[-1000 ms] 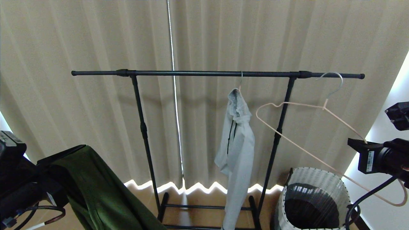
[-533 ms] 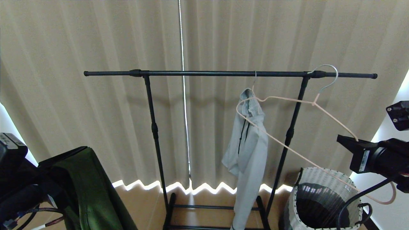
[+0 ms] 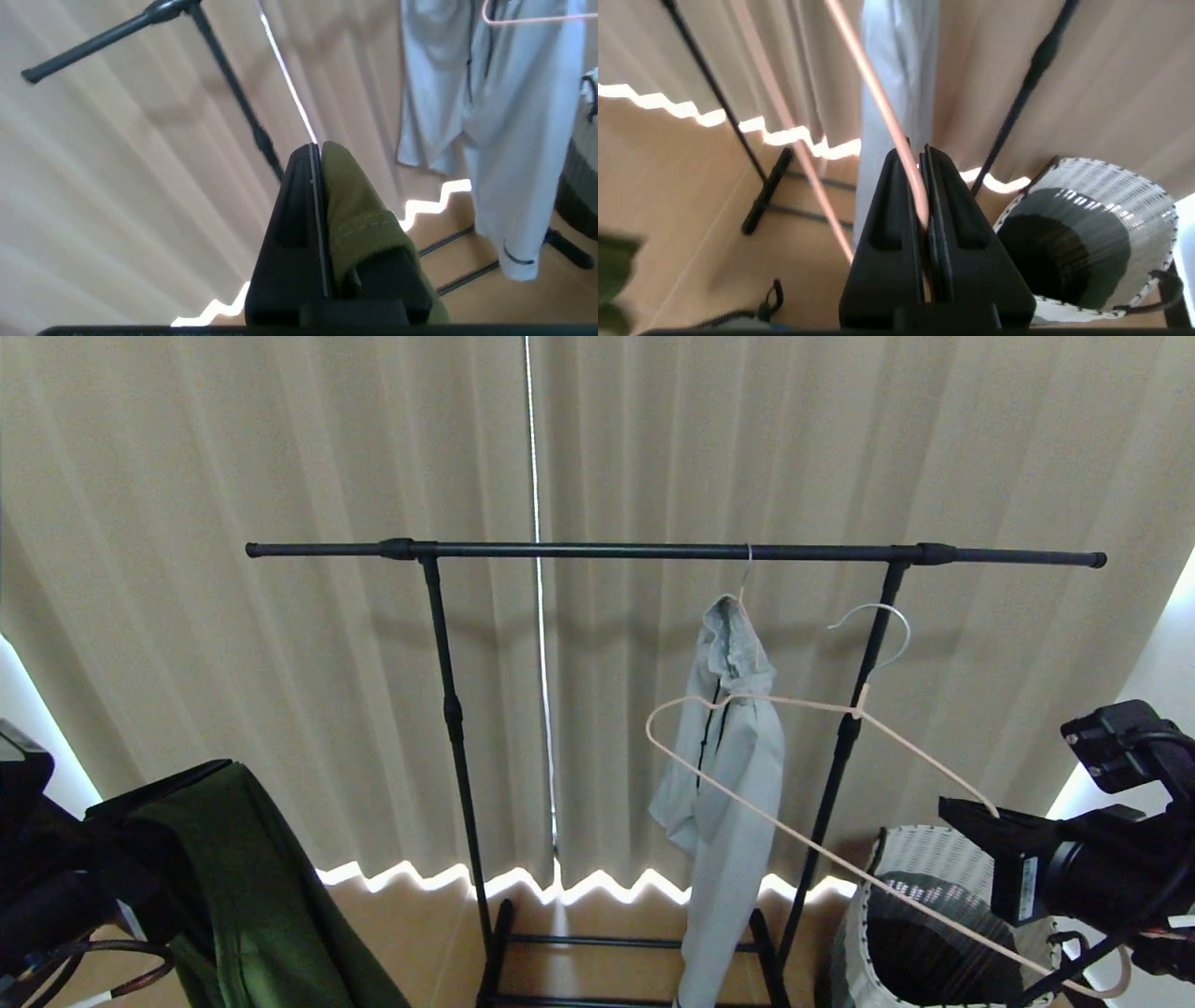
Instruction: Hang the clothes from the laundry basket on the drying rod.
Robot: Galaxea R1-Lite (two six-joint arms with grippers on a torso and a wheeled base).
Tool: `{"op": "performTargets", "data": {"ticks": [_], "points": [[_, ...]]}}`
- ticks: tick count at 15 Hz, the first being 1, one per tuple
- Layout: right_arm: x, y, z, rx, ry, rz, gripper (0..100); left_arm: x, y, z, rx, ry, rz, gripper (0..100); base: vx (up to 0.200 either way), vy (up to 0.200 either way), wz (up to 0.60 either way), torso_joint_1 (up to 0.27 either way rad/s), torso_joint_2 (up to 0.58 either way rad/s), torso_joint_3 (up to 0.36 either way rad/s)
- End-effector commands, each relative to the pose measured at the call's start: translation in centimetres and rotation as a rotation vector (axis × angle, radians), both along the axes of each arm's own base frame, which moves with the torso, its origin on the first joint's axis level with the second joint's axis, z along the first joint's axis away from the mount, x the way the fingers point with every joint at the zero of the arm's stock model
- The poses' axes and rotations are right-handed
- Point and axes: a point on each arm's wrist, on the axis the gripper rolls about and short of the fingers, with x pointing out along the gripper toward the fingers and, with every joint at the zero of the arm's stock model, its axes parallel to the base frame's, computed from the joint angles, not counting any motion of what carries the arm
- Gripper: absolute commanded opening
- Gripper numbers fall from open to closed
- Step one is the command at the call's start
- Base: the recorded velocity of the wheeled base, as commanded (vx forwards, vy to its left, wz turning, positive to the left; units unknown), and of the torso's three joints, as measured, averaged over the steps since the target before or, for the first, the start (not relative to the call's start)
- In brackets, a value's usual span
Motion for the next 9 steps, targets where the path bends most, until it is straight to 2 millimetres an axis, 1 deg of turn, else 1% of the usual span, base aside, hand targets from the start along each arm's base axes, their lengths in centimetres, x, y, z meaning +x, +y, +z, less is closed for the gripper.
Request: {"op": "performTargets", "data": {"ticks": [1, 4, 5, 6, 7, 9], "points": [[-0.4, 0.5, -0.6, -0.014, 0.021, 0.036, 0, 0.6, 0.1, 1.0, 0.004, 0.035, 0.019, 0, 0.0, 0.0, 0.0, 0.0, 0.0, 0.0], [-0.9, 1.1, -0.8, -0.018, 0.024, 0.082, 0, 2.0, -0.2, 2.3, -0.006, 0.216, 0.012, 0, 0.0, 0.0, 0.0, 0.0, 0.0, 0.0], [-1.0, 1.3, -0.7, -0.015, 0.02, 0.1, 0, 2.7, -0.5, 3.0, -0.025, 0.248, 0.005, 0, 0.0, 0.0, 0.0, 0.0, 0.0, 0.0], [-1.0, 1.4, -0.7, -0.014, 0.019, 0.104, 0, 2.7, -0.5, 3.0, -0.028, 0.25, 0.004, 0, 0.0, 0.0, 0.0, 0.0, 0.0, 0.0], [-1.3, 2.2, -0.6, -0.01, 0.02, 0.15, 0, 3.9, -1.3, 3.5, -0.059, 0.294, -0.017, 0, 0.0, 0.0, 0.0, 0.0, 0.0, 0.0], [-1.5, 2.8, -0.6, 0.007, 0.027, 0.183, 0, 5.7, -2.9, 3.2, -0.094, 0.349, 0.023, 0, 0.0, 0.0, 0.0, 0.0, 0.0, 0.0]]}}
